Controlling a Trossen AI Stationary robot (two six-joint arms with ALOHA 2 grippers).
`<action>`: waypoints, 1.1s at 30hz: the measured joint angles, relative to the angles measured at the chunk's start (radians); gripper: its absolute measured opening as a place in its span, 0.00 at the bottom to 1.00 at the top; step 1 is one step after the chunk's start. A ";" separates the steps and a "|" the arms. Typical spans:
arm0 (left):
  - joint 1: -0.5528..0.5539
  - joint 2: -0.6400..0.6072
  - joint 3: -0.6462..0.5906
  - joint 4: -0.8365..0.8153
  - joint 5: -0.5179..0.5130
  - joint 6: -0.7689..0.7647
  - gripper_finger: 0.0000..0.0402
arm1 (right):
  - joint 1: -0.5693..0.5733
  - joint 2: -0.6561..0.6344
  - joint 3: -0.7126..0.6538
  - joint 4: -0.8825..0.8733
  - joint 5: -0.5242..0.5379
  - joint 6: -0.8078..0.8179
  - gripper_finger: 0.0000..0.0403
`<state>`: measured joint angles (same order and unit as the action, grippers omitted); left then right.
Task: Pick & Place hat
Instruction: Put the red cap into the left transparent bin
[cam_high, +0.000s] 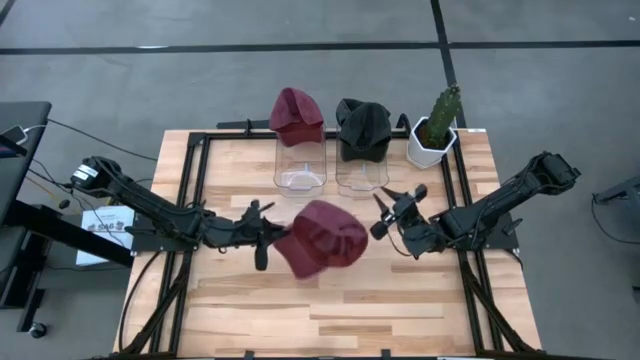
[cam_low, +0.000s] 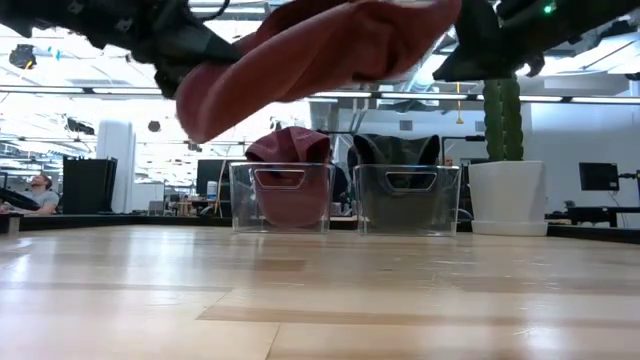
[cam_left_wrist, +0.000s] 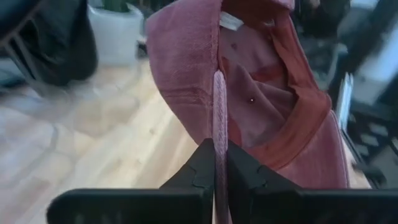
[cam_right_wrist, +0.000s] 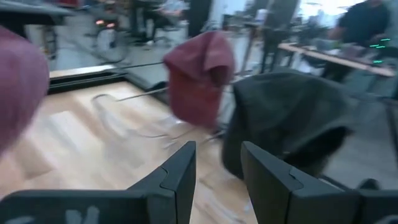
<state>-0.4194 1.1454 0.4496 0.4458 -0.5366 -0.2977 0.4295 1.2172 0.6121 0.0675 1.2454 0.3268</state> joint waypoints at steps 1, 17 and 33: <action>0.000 0.003 0.001 0.025 -0.014 0.006 0.04 | 0.000 0.000 0.000 -0.011 0.024 0.014 0.29; 0.008 0.246 0.002 0.452 -0.291 0.138 0.04 | -0.089 0.000 0.000 -0.110 0.199 -0.018 0.29; -0.062 0.262 -0.008 0.591 -0.669 0.358 0.03 | -0.084 0.000 0.000 -0.195 0.193 -0.002 0.29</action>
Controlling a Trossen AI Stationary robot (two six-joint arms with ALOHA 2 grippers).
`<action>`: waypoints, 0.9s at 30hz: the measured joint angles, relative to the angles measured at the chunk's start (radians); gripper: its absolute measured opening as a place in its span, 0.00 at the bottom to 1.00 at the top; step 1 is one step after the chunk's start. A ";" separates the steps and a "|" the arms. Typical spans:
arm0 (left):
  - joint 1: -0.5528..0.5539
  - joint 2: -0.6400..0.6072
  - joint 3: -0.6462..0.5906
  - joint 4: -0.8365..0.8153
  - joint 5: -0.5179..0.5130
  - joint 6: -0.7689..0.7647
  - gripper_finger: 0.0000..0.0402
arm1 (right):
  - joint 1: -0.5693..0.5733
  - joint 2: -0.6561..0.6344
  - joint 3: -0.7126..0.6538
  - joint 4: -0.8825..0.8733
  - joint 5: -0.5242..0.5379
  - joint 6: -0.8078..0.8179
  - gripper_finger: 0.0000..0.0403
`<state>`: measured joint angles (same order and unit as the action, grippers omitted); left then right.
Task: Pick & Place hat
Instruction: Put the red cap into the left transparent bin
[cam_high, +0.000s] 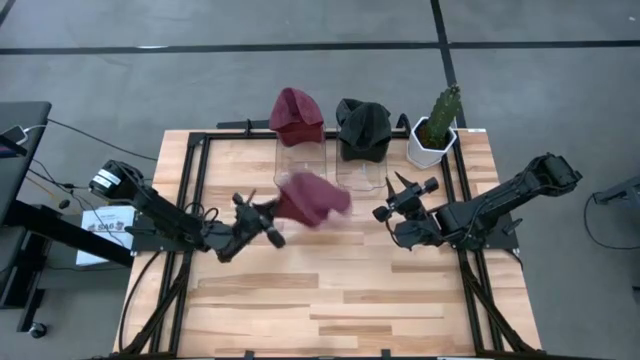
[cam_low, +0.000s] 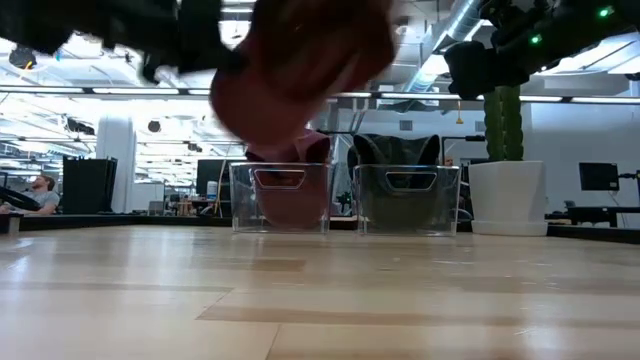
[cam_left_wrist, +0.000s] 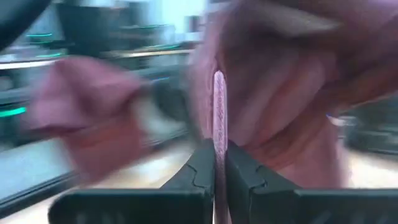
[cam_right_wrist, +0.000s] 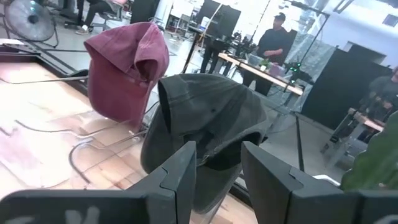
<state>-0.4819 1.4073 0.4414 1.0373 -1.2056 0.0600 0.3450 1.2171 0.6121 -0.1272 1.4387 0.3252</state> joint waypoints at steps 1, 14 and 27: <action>0.002 -0.001 -0.015 -0.001 -0.044 -0.016 0.03 | 0.001 0.000 0.000 -0.001 -0.005 0.004 0.29; 0.001 -0.015 -0.039 0.037 0.176 -0.097 0.04 | 0.000 0.000 0.000 -0.001 -0.025 0.008 0.29; 0.043 -0.078 -0.038 -0.235 0.320 -0.056 0.04 | 0.079 0.000 0.017 0.101 -0.025 -0.003 0.29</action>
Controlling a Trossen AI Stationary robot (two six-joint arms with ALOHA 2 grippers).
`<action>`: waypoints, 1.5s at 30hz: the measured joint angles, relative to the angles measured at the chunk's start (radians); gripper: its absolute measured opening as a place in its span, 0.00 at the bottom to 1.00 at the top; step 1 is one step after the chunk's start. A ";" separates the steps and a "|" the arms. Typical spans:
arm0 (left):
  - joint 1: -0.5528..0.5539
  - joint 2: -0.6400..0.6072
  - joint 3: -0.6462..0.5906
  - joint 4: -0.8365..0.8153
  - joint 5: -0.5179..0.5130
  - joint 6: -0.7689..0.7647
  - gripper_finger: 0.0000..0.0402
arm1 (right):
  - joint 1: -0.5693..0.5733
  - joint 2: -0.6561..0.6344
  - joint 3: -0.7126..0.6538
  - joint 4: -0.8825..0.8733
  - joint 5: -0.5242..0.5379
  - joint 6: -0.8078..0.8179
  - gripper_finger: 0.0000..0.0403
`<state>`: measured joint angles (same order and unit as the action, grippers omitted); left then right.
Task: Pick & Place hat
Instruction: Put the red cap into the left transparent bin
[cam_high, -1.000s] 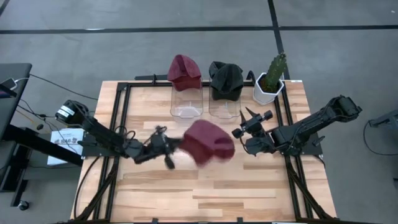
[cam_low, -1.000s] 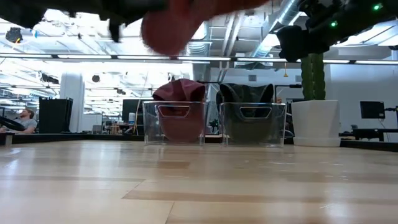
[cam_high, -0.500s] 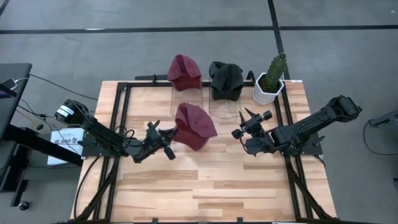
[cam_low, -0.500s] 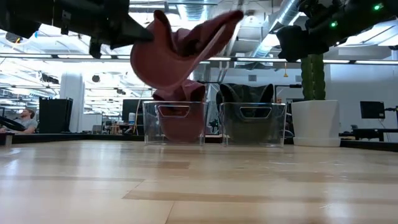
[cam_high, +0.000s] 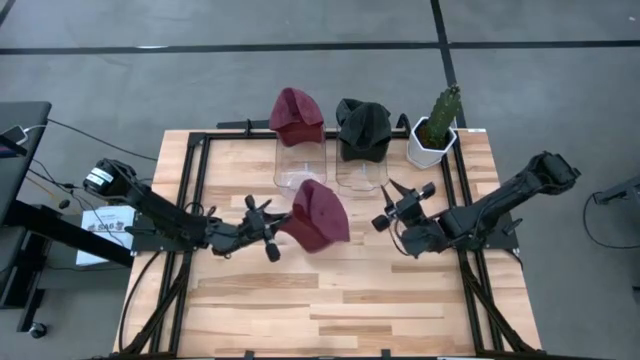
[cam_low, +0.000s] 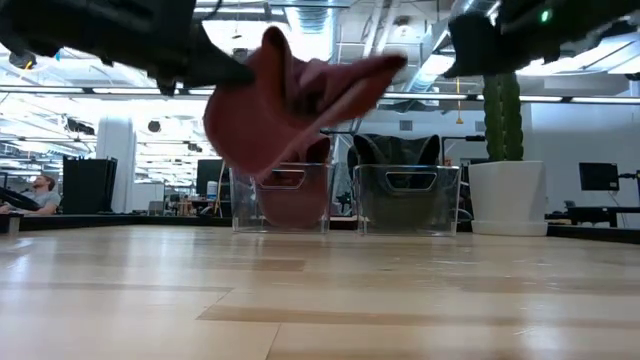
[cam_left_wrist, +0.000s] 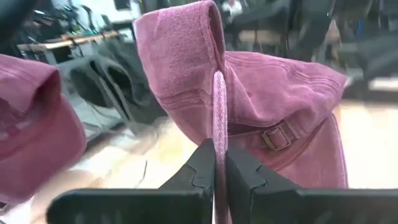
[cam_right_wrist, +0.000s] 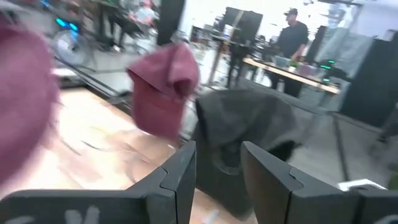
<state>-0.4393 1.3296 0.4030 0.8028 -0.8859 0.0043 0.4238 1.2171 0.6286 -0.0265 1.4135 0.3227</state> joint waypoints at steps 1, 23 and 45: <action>0.010 0.000 0.000 -0.025 0.026 -0.001 0.04 | 0.017 0.000 0.005 0.038 0.000 -0.029 0.29; 0.105 0.152 0.145 -0.033 0.256 -0.200 0.05 | -0.181 0.283 0.124 0.852 -0.447 -0.699 0.29; 0.099 0.128 0.146 -0.068 0.296 -0.201 0.05 | -0.198 0.426 0.200 0.849 -0.112 -1.194 0.29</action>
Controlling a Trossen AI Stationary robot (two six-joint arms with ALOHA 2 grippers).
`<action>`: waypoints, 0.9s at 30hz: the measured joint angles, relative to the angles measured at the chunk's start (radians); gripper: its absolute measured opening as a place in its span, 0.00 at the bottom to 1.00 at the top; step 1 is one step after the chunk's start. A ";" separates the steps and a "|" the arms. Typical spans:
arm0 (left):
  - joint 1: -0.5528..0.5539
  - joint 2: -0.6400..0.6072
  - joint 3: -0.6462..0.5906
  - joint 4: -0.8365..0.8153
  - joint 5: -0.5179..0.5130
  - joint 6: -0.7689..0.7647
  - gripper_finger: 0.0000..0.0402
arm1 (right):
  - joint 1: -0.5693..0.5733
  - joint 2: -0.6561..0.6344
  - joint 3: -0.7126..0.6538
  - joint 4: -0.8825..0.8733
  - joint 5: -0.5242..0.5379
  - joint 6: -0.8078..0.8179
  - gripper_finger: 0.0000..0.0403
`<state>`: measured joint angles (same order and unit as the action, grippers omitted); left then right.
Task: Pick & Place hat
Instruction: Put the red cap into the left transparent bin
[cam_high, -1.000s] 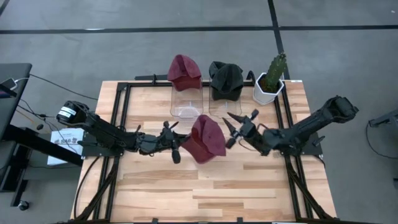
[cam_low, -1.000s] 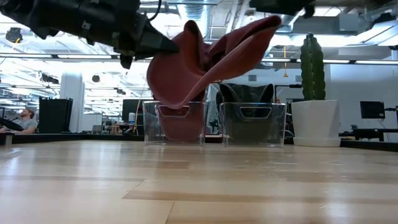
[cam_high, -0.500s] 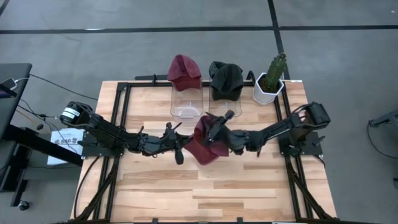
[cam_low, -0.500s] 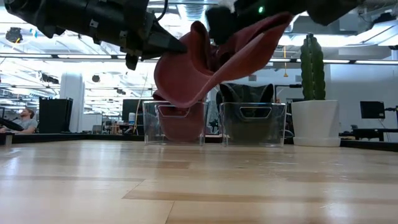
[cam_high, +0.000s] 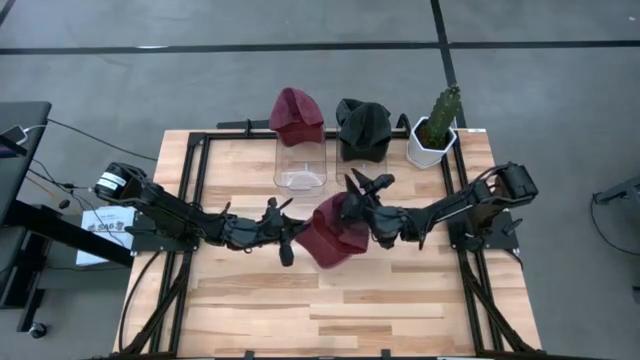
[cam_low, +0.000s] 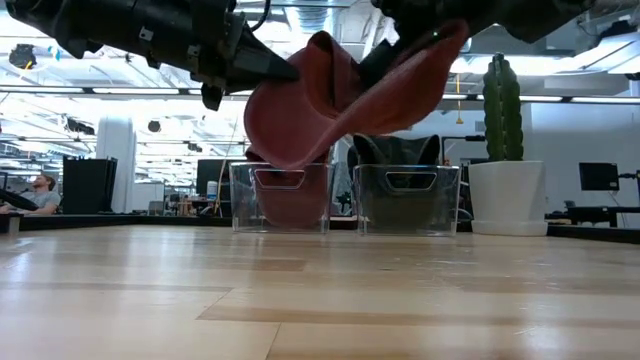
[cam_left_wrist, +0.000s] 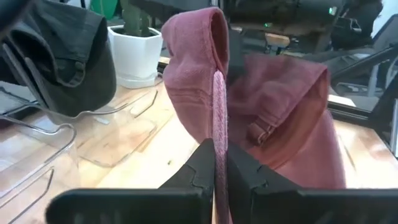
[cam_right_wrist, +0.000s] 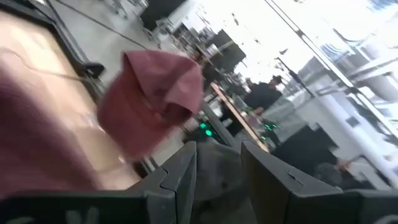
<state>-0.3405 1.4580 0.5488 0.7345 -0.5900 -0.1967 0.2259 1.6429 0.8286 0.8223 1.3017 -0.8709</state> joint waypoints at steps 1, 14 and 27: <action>-0.001 -0.003 0.000 -0.003 0.006 0.000 0.05 | -0.002 -0.009 -0.003 -0.001 0.016 -0.013 0.29; -0.025 -0.032 0.000 -0.017 0.030 0.019 0.05 | -0.072 -0.005 -0.046 0.001 0.101 -0.066 0.29; -0.022 -0.033 0.000 -0.024 0.000 0.006 0.05 | -0.018 -0.009 -0.015 0.088 -0.001 -0.023 0.29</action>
<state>-0.3626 1.4250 0.5488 0.7109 -0.5903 -0.1907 0.2081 1.6341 0.8136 0.9102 1.3004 -0.8942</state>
